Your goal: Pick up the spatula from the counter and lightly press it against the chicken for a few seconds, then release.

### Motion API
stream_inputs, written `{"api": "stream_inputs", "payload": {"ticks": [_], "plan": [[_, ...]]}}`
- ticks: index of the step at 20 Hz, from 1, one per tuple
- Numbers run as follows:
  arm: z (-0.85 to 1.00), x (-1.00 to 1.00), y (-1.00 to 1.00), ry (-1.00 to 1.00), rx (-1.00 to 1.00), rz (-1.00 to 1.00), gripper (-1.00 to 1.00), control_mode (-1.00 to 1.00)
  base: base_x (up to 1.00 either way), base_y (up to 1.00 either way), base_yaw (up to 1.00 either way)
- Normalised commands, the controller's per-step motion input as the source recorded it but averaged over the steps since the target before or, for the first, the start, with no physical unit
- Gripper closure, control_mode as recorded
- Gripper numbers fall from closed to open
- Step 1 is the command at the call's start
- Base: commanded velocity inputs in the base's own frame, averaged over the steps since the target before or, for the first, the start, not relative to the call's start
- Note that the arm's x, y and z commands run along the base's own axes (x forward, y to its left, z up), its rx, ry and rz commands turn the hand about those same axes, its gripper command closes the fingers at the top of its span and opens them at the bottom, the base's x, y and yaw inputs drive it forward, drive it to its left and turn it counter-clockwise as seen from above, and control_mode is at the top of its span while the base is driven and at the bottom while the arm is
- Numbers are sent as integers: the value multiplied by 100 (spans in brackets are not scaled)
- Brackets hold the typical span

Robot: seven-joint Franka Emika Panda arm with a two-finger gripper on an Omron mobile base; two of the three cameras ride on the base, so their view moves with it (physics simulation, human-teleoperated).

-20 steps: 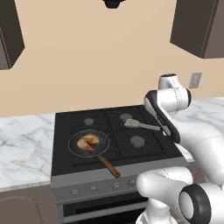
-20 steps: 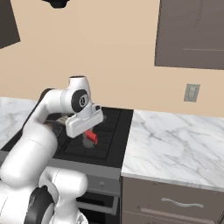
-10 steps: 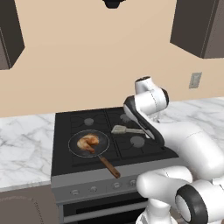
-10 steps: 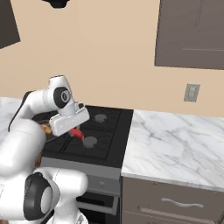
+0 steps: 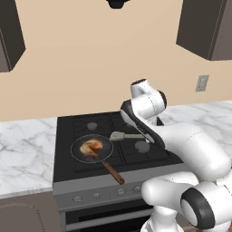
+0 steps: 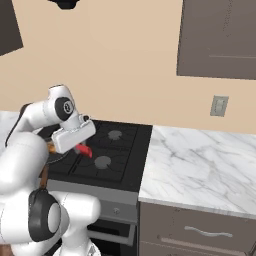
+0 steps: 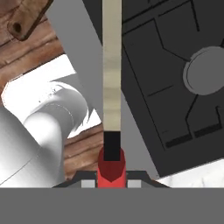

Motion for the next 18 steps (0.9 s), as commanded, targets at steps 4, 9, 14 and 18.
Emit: {"api": "stream_inputs", "payload": {"ticks": [4, 9, 14, 18], "plan": [[0, 5, 16, -3, 1, 20, 100, -100, 0, 0, 0], [-2, 7, 18, -5, 1, 17, 100, -100, 0, 0, 0], [0, 14, 29, -1, 0, 7, 100, -100, 0, 0, 0], [0, 24, 29, 0, 0, 2, 100, -100, 0, 0, 0]]}}
